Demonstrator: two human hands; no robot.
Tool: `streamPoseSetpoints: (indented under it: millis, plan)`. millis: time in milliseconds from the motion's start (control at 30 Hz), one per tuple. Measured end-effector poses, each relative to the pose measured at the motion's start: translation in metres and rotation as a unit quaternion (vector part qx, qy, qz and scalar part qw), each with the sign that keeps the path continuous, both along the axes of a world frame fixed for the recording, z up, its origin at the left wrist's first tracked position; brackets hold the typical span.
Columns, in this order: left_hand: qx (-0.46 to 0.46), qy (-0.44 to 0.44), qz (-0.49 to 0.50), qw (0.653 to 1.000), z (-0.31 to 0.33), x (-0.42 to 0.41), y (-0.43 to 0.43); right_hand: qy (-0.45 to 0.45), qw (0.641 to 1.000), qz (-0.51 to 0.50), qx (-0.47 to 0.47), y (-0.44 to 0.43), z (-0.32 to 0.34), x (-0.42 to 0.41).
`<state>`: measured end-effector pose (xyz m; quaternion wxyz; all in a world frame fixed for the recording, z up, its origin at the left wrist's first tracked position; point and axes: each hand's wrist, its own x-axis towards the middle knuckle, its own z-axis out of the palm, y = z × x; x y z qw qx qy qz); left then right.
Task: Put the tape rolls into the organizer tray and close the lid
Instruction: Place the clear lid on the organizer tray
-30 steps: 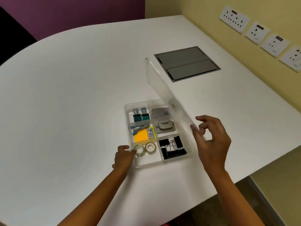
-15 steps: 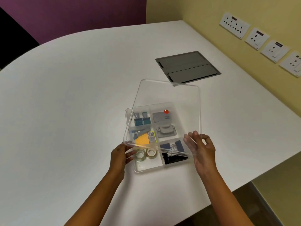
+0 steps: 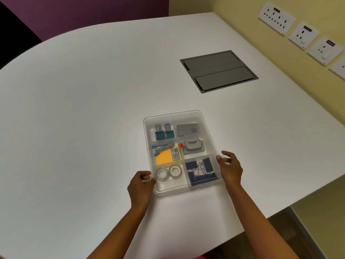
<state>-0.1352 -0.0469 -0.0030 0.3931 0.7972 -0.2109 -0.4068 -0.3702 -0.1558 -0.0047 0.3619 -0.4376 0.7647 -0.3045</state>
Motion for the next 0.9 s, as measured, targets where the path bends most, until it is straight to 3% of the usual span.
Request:
streamPoseSetpoints:
  millis: [200,400,600,900]
  plan:
    - [0.026,0.008,-0.017,0.999,-0.005,-0.003,0.004,0.000,0.991,0.000,0.136,0.001,-0.007,-0.028]
    - [0.039,0.058,-0.004,0.998,-0.012,-0.007,0.013,-0.253,0.939,-0.066,0.222,0.011,-0.001,-0.051]
    - [0.041,0.056,-0.003,0.998,-0.016,-0.005,0.014,-0.203,0.946,-0.059,0.246,0.006,-0.003,-0.047]
    - [0.044,0.096,0.005,0.994,-0.021,-0.005,0.017,-0.263,0.934,-0.052,0.235,0.006,-0.015,-0.053]
